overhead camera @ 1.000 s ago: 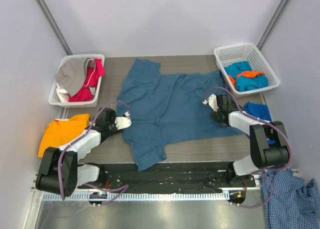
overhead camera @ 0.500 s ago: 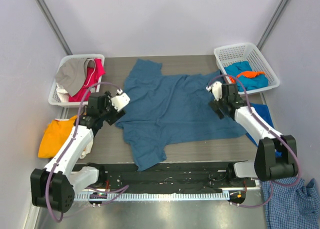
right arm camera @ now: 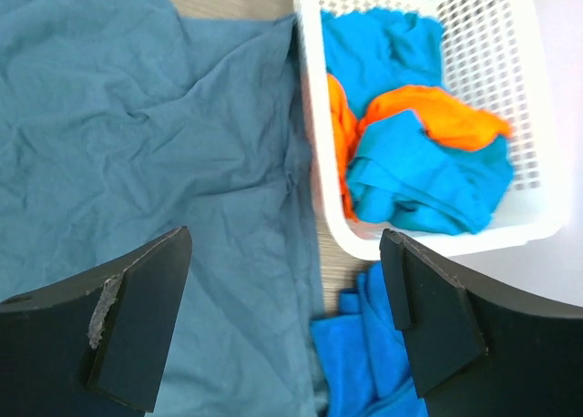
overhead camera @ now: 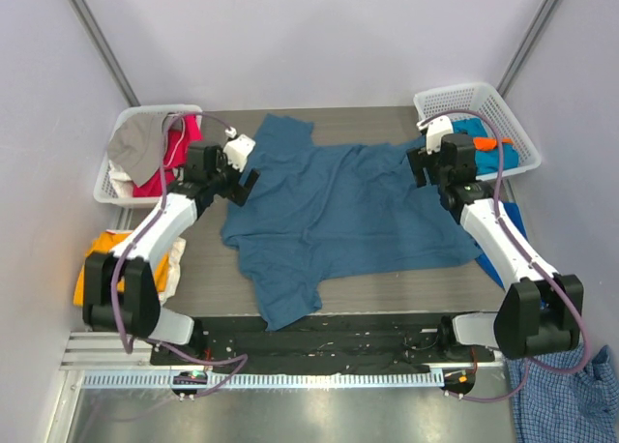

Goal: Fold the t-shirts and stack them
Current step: Flatten out the tshirt

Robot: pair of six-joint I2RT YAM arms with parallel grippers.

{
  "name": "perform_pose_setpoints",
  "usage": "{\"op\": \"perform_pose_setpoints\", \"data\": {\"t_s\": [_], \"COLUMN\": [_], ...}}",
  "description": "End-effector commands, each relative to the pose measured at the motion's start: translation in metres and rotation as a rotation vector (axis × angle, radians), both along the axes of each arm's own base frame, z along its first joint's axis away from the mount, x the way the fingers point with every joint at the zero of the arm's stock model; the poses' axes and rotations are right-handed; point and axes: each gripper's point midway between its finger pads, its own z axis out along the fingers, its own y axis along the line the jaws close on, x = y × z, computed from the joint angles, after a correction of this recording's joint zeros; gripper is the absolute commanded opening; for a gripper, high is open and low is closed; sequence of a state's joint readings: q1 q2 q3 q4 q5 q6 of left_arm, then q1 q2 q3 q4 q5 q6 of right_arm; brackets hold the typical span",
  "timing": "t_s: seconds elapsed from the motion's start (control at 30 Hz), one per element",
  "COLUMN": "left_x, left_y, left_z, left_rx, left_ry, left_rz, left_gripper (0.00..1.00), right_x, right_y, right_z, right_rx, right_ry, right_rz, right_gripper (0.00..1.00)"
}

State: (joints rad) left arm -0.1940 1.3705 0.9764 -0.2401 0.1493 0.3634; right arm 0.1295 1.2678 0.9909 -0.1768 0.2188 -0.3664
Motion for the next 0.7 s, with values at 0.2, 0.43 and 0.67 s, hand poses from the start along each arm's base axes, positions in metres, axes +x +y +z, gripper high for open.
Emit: {"op": "perform_pose_setpoints", "data": {"t_s": [0.2,0.43,0.67], "left_x": [0.099,0.143,0.148], "left_y": [-0.021,-0.013,0.012], "left_z": [-0.045,-0.083,-0.112], "left_rx": [0.032,0.128,0.335], "left_ry": [0.002,0.021,0.014], "left_rz": [0.020,0.091,0.149], "left_gripper": [0.94,0.93,0.93], "right_x": [0.025,0.014,0.003], "right_y": [0.007,0.004,0.001], "right_z": [-0.003,-0.016,-0.021], "right_rx": [0.062,0.020,-0.002], "right_ry": [-0.039,-0.003,0.005], "right_rz": [-0.019,-0.004,0.001], "right_gripper": [0.93,0.93,0.93]}}
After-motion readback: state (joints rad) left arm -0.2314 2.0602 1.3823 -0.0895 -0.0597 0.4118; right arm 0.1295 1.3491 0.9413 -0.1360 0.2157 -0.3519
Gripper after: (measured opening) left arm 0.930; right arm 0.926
